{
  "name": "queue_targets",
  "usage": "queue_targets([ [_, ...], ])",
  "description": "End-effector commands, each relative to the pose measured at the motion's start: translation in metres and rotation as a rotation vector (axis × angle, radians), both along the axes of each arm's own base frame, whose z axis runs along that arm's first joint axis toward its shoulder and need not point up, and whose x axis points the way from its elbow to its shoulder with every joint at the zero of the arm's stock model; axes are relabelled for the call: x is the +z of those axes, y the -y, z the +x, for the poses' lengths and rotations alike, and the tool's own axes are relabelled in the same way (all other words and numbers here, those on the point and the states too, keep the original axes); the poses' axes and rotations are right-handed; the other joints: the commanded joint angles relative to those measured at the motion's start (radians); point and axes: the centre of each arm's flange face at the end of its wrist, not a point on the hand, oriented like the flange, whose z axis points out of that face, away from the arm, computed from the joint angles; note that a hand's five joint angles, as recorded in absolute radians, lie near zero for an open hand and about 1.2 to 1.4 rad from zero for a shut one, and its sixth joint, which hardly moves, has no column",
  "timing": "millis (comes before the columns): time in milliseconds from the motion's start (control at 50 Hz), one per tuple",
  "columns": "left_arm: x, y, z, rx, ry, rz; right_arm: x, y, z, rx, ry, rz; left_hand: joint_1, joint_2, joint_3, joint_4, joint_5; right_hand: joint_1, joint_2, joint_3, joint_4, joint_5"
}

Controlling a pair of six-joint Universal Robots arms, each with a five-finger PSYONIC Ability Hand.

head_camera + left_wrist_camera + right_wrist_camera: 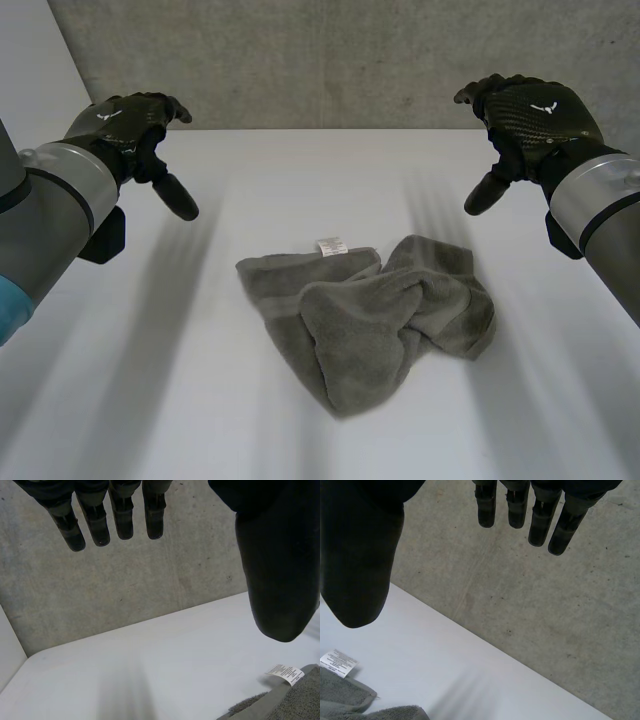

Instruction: Fold the towel.

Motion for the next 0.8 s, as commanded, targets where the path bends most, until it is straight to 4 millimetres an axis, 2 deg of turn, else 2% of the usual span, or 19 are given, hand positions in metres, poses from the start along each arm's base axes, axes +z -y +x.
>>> queue_targets([
  [20,0.0,0.0,0.0,-0.002,-0.001,-0.004,0.002,0.001,-0.001,-0.002,0.003,-0.006,-0.12,-0.06,-0.045,-0.056,-0.049,-0.066,-0.078,-0.033,-0.053,-0.063],
  [240,-0.003,0.001,-0.005,-0.025,-0.01,-0.024,0.002,0.003,-0.003,-0.003,-0.001,-0.008,-0.109,-0.048,-0.045,-0.056,-0.037,-0.066,-0.078,-0.033,-0.053,-0.063],
  [300,-0.005,0.002,-0.008,-0.052,-0.013,-0.035,0.002,0.004,-0.004,0.012,-0.05,-0.026,-0.109,-0.048,-0.045,-0.056,-0.037,-0.066,-0.078,-0.033,-0.053,-0.063],
  [380,-0.025,0.005,-0.027,-0.215,0.017,-0.031,-0.005,0.0,0.0,0.082,-0.166,-0.046,-0.109,-0.048,-0.045,-0.056,-0.037,-0.066,-0.078,-0.033,-0.053,-0.063],
  [420,-0.033,0.005,-0.033,-0.272,0.038,-0.018,-0.023,0.0,0.0,0.154,-0.294,-0.016,-0.109,-0.048,-0.045,-0.056,-0.037,-0.066,-0.078,-0.033,-0.053,-0.063],
  [460,-0.041,0.004,-0.037,-0.317,0.059,-0.005,-0.032,0.002,0.0,0.171,-0.316,0.016,-0.109,-0.048,-0.045,-0.056,-0.037,-0.066,-0.078,-0.033,-0.053,-0.063],
  [480,-0.05,0.004,-0.041,-0.361,0.087,0.006,-0.032,0.002,0.0,0.171,-0.317,0.016,-0.109,-0.048,-0.045,-0.056,-0.037,-0.066,-0.078,-0.033,-0.053,-0.063],
  [560,-0.075,0.002,-0.051,-0.447,0.179,0.03,-0.06,0.005,0.004,0.216,-0.333,0.111,-0.106,-0.046,-0.045,-0.056,-0.034,-0.066,-0.078,-0.033,-0.053,-0.063],
  [580,-0.075,0.002,-0.051,-0.447,0.179,0.03,-0.072,0.007,0.006,0.23,-0.338,0.146,-0.106,-0.045,-0.045,-0.056,-0.034,-0.066,-0.078,-0.033,-0.053,-0.063],
  [600,-0.082,0.001,-0.054,-0.469,0.208,0.036,-0.072,0.007,0.006,0.23,-0.338,0.147,-0.1,-0.04,-0.045,-0.056,-0.028,-0.066,-0.078,-0.033,-0.053,-0.063],
  [620,-0.082,0.001,-0.054,-0.47,0.209,0.036,-0.085,0.009,0.008,0.241,-0.346,0.182,-0.1,-0.04,-0.045,-0.056,-0.028,-0.066,-0.078,-0.033,-0.053,-0.063],
  [640,-0.089,-0.002,-0.057,-0.49,0.238,0.041,-0.085,0.009,0.008,0.241,-0.346,0.182,-0.097,-0.037,-0.045,-0.056,-0.025,-0.066,-0.078,-0.033,-0.053,-0.063],
  [660,-0.096,-0.007,-0.061,-0.521,0.265,0.051,-0.098,0.01,0.01,0.254,-0.352,0.216,-0.094,-0.034,-0.045,-0.056,-0.022,-0.066,-0.078,-0.033,-0.053,-0.063],
  [680,-0.096,-0.007,-0.061,-0.521,0.266,0.051,-0.098,0.01,0.01,0.254,-0.352,0.217,-0.094,-0.034,-0.045,-0.056,-0.022,-0.066,-0.078,-0.033,-0.053,-0.063],
  [700,-0.102,-0.011,-0.065,-0.551,0.285,0.061,-0.114,0.01,0.014,0.269,-0.359,0.26,-0.088,-0.028,-0.045,-0.056,-0.016,-0.066,-0.078,-0.033,-0.053,-0.063],
  [720,-0.11,-0.014,-0.066,-0.581,0.305,0.081,-0.114,0.01,0.014,0.27,-0.359,0.26,-0.082,-0.022,-0.045,-0.056,-0.01,-0.066,-0.078,-0.033,-0.053,-0.063],
  [760,-0.117,-0.018,-0.068,-0.612,0.315,0.1,-0.139,0.012,0.017,0.286,-0.371,0.325,-0.082,-0.022,-0.045,-0.056,-0.01,-0.066,-0.078,-0.033,-0.053,-0.063],
  [780,-0.126,-0.022,-0.07,-0.643,0.325,0.128,-0.139,0.012,0.017,0.286,-0.371,0.325,-0.079,-0.019,-0.045,-0.056,-0.007,-0.066,-0.078,-0.033,-0.053,-0.063],
  [800,-0.126,-0.022,-0.07,-0.643,0.325,0.128,-0.144,0.012,0.017,0.288,-0.373,0.335,-0.079,-0.019,-0.045,-0.056,-0.007,-0.065,-0.077,-0.033,-0.053,-0.062],
])
